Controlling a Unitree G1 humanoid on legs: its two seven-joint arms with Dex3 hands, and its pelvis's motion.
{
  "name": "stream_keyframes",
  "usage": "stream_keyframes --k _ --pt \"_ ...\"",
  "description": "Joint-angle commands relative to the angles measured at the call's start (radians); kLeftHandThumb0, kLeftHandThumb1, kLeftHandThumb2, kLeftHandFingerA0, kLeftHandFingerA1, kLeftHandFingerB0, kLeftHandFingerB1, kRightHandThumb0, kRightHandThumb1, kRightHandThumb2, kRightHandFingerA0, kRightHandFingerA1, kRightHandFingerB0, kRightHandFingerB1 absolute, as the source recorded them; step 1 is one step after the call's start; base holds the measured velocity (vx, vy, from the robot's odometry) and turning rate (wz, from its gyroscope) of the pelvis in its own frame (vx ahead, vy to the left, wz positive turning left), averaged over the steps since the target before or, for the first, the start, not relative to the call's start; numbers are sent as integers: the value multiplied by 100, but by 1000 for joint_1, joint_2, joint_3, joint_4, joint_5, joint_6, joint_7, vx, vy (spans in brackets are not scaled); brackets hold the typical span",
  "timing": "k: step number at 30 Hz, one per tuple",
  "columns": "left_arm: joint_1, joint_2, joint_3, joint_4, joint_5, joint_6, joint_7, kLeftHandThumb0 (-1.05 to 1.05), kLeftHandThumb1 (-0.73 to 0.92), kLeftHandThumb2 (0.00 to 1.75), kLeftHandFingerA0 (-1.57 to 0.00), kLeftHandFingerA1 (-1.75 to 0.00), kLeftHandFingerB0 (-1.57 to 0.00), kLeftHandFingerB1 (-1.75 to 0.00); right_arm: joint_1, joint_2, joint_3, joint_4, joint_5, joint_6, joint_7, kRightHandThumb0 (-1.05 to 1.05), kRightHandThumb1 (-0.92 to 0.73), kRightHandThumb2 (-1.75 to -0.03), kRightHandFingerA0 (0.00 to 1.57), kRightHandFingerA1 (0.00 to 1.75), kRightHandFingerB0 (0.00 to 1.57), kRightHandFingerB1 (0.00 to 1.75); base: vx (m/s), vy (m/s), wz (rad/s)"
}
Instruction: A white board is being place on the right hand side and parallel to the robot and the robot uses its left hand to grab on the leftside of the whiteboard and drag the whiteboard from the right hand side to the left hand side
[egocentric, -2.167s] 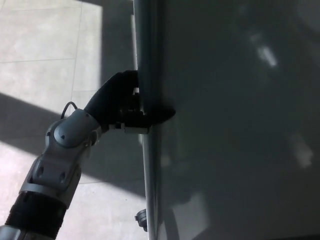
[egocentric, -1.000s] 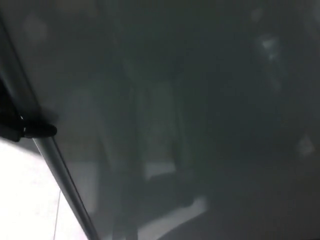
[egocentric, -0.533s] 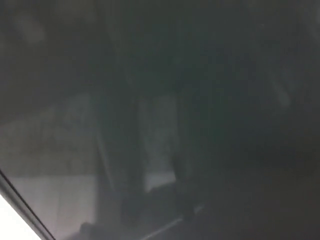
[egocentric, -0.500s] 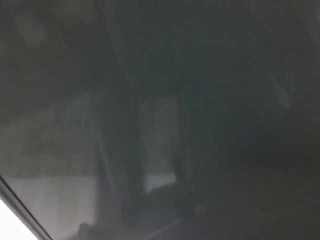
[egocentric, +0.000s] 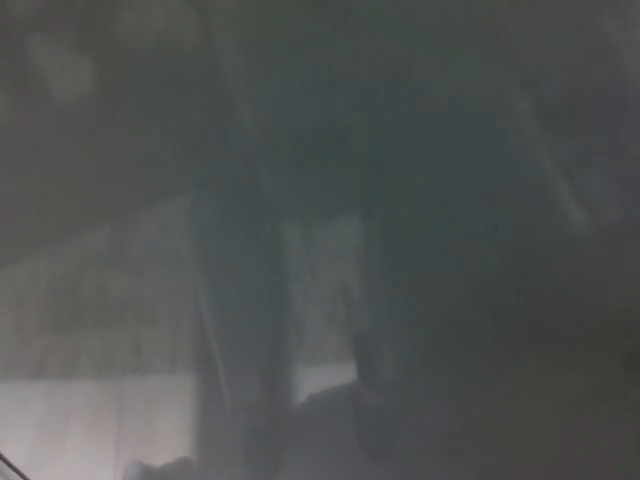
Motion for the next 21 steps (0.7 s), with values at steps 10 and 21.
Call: stream_keyframes --k 10,21 --pt "27 107 30 31 75 -36 -49 4 77 71 -65 -113 -78 -89 -8 -16 9 16 -14 -17 -23 -79 -75 -63 88 90 57 58 0 0 0" --pt "96 161 12 -12 111 -94 -23 -1 73 67 -69 -84 -81 -82 -5 -14 14 22 -18 -20 -29 -78 -75 -63 88 90 57 57 0 0 0"
